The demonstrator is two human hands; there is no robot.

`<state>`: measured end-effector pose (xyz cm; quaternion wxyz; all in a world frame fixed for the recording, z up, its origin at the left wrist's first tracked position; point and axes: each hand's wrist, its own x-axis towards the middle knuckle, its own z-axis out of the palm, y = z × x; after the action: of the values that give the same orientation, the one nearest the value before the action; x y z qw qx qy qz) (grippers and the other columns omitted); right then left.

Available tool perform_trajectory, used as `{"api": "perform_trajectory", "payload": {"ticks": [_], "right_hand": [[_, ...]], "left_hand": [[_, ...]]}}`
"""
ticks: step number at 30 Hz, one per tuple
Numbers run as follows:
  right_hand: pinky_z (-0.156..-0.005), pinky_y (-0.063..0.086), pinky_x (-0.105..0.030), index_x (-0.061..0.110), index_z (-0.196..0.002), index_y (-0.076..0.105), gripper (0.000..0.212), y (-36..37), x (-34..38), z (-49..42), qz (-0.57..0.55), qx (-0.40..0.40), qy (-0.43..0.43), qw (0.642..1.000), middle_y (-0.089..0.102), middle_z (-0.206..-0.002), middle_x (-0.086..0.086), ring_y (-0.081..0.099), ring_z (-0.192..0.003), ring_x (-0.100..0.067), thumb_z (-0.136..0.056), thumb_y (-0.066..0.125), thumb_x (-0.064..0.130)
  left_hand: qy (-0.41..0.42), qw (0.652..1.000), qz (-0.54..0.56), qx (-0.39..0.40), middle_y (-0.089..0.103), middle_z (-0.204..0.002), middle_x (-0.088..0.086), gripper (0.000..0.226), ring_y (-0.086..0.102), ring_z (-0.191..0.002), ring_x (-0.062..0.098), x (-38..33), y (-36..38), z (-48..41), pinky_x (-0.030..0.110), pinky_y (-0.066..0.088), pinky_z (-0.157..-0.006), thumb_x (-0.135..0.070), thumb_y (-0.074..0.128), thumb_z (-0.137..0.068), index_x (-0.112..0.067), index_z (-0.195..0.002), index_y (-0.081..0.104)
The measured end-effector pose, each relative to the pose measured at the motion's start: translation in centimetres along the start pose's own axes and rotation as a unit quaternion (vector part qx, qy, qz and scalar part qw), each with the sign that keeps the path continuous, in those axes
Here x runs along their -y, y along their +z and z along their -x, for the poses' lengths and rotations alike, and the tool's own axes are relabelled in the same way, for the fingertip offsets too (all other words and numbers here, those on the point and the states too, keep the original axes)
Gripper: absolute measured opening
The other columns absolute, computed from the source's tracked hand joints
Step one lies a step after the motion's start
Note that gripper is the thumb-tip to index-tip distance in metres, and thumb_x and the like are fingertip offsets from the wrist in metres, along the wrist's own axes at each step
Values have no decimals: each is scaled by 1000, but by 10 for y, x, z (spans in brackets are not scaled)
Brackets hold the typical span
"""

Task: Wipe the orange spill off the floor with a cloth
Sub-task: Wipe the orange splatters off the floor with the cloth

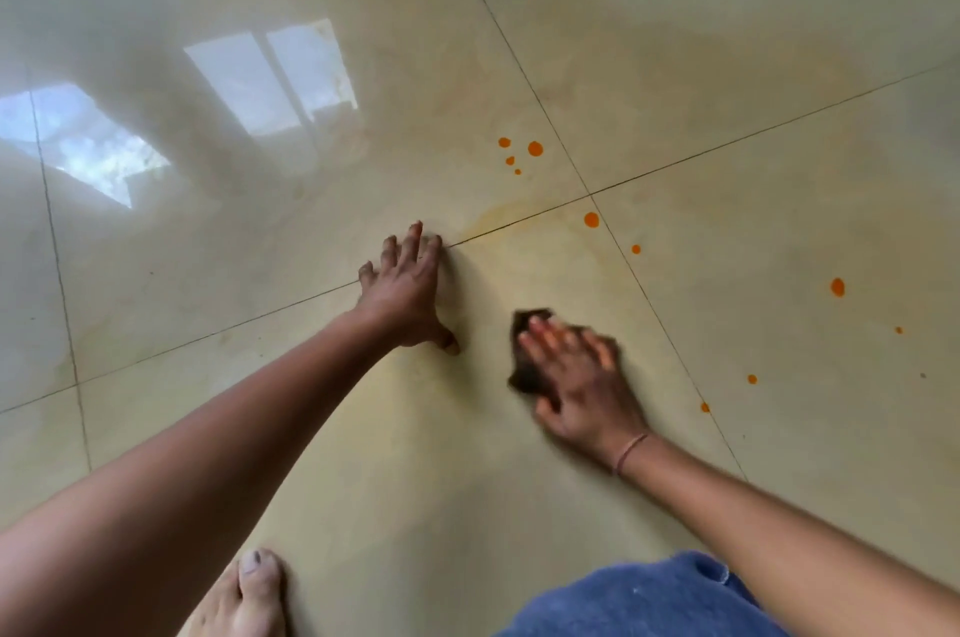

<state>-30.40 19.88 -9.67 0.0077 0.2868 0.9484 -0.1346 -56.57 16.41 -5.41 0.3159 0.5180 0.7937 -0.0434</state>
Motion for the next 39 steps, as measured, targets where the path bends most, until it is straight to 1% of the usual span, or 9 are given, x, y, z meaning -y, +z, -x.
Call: {"api": "perform_trajectory", "payload": {"ticks": [5,11,15,16,22,27,33,36,39], "right_hand": [[-114,14,-44,18,-146,37,70,-27,-66,-125,-14,-83,291,953,32,-154,-8,24,-144,-22,-81,39,45],[-111,22,-45,20,-145,39,70,-10,-37,-39,-5,-31,75,997,37,-152,-4,30,-141,-21,-79,41,43],[-113,18,-46,15,-144,41,72,-33,-91,-116,-36,-87,320,943,36,-152,-9,27,-143,-25,-79,35,46],[-114,17,-47,14,-144,41,73,-34,-82,-140,-29,-98,323,941,35,-153,-10,26,-143,-26,-78,32,46],[-111,19,-43,20,-144,40,71,-6,-21,-83,-9,-24,51,998,38,-151,-4,32,-141,-22,-78,39,45],[-114,13,-44,25,-147,33,70,-26,-48,-201,-8,-67,241,968,27,-157,0,18,-146,-17,-80,33,47],[-112,20,-44,21,-147,36,70,-18,-45,-106,-16,-47,123,991,33,-154,-3,28,-142,-20,-81,39,45],[-115,14,-42,18,-147,34,71,-36,-76,-202,-37,-73,269,960,30,-156,-7,23,-144,-22,-81,36,46],[-115,12,-42,18,-146,36,70,-33,-35,-276,-21,-47,225,973,30,-156,-6,22,-144,-21,-81,35,43]], "left_hand": [[-20,999,4,49,-31,-155,6,148,-23,-141,43,-42,-3,-31,68,4,-108,-46,90,-52,-19,-150,-17],[-15,998,19,63,-36,-153,6,145,-27,-139,43,-38,-3,-32,68,1,-109,-42,89,-57,-21,-149,-22],[-29,997,16,70,-38,-152,6,147,-27,-139,44,-44,-1,-34,69,1,-107,-40,90,-56,-20,-148,-24],[-31,997,19,71,-38,-152,5,147,-27,-139,44,-44,-1,-37,69,1,-107,-40,90,-56,-20,-148,-23],[-1,1000,5,18,-16,-160,5,140,-12,-145,37,-26,-16,-36,63,9,-114,-49,88,-53,-20,-153,-6],[-46,998,33,-4,-26,-157,4,153,-20,-144,35,2,-32,-64,65,3,-113,-58,88,-43,-22,-151,-15],[-38,997,73,10,-30,-156,3,154,-25,-142,36,2,-35,-66,69,-1,-109,-51,91,-43,-22,-151,-15],[-42,996,83,15,-32,-155,2,155,-27,-141,37,0,-34,-70,71,-4,-107,-48,92,-42,-23,-151,-15],[-47,995,89,20,-32,-155,2,154,-27,-141,38,2,-34,-73,72,-4,-104,-46,92,-42,-24,-151,-14]]}}
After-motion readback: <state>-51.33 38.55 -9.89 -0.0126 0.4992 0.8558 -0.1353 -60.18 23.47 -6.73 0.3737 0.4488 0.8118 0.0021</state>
